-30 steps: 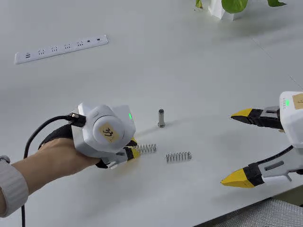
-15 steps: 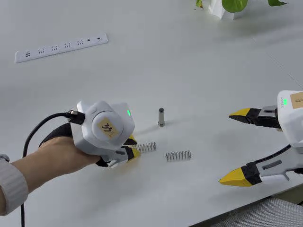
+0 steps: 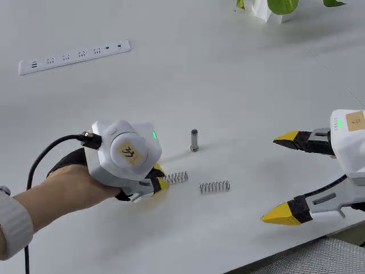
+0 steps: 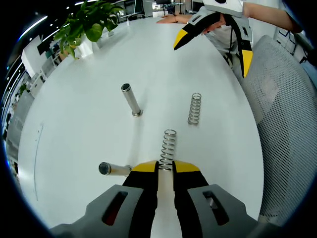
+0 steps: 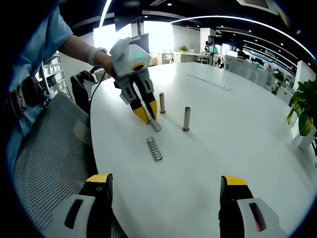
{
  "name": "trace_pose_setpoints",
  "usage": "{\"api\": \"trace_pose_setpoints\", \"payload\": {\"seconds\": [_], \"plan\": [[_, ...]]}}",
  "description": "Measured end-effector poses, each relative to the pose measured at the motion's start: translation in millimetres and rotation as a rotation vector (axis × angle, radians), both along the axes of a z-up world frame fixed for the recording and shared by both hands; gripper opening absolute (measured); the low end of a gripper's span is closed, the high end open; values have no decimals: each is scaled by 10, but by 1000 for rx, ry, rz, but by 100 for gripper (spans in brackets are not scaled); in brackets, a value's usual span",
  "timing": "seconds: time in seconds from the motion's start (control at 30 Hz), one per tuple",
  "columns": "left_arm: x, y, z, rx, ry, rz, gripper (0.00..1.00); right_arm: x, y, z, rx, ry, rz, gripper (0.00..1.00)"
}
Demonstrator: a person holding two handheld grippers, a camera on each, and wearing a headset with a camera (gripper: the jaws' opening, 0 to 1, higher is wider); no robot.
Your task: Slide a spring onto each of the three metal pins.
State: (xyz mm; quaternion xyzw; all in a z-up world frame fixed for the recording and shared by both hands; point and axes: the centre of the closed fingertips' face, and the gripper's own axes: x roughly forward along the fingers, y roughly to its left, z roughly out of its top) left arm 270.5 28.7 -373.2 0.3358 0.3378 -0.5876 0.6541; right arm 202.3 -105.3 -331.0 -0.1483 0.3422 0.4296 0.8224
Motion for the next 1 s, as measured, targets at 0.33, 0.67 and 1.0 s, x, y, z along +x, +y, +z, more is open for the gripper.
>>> {"api": "trace_pose_setpoints", "payload": {"seconds": [0.33, 0.67, 1.0], "plan": [[-26, 37, 46, -75, 31, 96, 7, -15, 41, 8, 2, 1, 12, 89], [-88, 128, 158, -160, 39, 194, 7, -12, 130, 77, 4, -9, 31, 89], [-224, 275, 371, -226, 14, 225, 7, -15, 368, 151, 25, -19, 70, 88]]}}
